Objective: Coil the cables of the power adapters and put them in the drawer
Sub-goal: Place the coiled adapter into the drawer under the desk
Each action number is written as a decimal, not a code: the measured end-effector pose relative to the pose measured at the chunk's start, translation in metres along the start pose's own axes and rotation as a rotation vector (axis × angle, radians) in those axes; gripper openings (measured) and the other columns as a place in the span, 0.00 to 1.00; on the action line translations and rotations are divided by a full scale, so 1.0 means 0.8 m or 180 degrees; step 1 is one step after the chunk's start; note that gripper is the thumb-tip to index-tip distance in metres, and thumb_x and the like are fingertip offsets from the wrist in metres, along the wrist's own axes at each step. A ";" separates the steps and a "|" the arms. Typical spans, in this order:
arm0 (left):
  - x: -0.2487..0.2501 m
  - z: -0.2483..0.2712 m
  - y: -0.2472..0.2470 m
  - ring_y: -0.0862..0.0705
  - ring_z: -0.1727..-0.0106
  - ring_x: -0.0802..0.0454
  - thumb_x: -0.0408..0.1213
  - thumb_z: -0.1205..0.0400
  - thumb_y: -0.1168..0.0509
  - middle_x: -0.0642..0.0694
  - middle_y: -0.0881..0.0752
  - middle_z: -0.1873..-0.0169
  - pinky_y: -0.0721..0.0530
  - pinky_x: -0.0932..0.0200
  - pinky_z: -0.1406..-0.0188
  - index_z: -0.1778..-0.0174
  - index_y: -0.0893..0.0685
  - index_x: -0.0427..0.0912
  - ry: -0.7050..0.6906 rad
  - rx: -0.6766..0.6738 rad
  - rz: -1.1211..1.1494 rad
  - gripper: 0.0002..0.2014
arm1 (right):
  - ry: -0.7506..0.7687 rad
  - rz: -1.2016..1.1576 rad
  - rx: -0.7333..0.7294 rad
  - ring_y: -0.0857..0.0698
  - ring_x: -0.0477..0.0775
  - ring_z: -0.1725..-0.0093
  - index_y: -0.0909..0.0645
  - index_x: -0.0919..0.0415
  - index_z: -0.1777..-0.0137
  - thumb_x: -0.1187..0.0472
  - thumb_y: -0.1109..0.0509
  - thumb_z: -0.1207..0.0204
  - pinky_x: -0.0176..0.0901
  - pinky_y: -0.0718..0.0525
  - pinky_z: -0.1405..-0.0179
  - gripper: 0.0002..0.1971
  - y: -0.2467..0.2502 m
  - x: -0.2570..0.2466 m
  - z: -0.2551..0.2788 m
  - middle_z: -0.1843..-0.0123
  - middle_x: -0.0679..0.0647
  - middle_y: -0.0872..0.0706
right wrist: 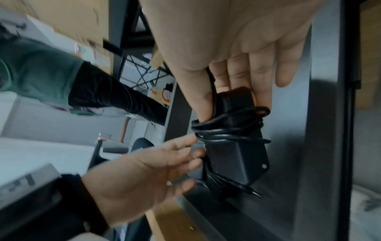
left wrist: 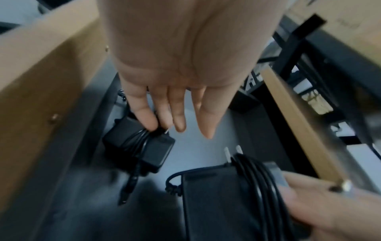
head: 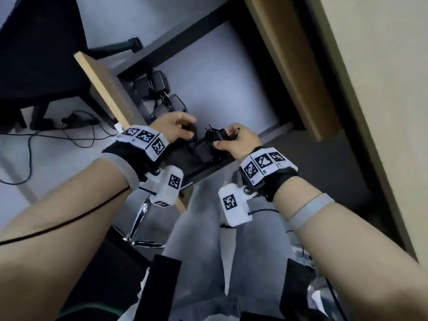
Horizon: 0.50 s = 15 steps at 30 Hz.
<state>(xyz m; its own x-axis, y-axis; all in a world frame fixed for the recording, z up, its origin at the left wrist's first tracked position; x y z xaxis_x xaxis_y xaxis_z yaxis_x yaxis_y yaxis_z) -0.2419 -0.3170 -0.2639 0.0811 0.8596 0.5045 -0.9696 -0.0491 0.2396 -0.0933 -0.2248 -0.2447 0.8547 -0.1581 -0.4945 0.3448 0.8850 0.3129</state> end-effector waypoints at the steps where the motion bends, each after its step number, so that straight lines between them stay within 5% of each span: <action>1: 0.000 -0.005 -0.001 0.24 0.34 0.51 0.28 0.25 0.30 0.43 0.21 0.35 0.30 0.60 0.33 0.35 0.19 0.45 -0.0164 0.0028 -0.0337 0.22 | -0.0015 0.0247 -0.0066 0.22 0.50 0.58 0.26 0.52 0.57 0.56 0.24 0.32 0.36 0.27 0.66 0.11 -0.006 0.000 -0.004 0.59 0.49 0.20; 5: -0.011 -0.026 -0.017 0.42 0.19 0.52 0.31 0.23 0.32 0.46 0.40 0.19 0.49 0.60 0.22 0.32 0.22 0.53 -0.0189 -0.0471 -0.1452 0.23 | -0.0073 0.1186 -0.0327 0.18 0.59 0.47 0.21 0.54 0.45 0.51 0.26 0.32 0.41 0.23 0.52 0.17 -0.035 0.004 -0.027 0.49 0.55 0.16; 15: -0.030 -0.044 -0.022 0.43 0.20 0.48 0.27 0.18 0.43 0.55 0.52 0.18 0.47 0.60 0.27 0.25 0.33 0.61 0.0004 -0.0510 -0.2554 0.29 | -0.0182 0.1669 -0.0790 0.15 0.59 0.48 0.18 0.56 0.46 0.50 0.23 0.35 0.49 0.16 0.44 0.19 -0.080 0.020 -0.063 0.49 0.55 0.14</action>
<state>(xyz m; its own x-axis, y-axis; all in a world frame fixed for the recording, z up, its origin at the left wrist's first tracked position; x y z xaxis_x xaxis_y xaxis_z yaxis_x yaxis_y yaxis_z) -0.2352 -0.3186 -0.3095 0.7642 0.6029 0.2290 -0.6379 0.6544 0.4059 -0.1211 -0.2623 -0.3133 0.9086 0.3116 -0.2780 -0.2256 0.9265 0.3012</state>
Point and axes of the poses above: each hand's wrist, its own z-axis away from the middle knuckle, its own y-axis out of the back of the hand, x = y × z, the point moved 8 cm from there along -z, towards the middle knuckle
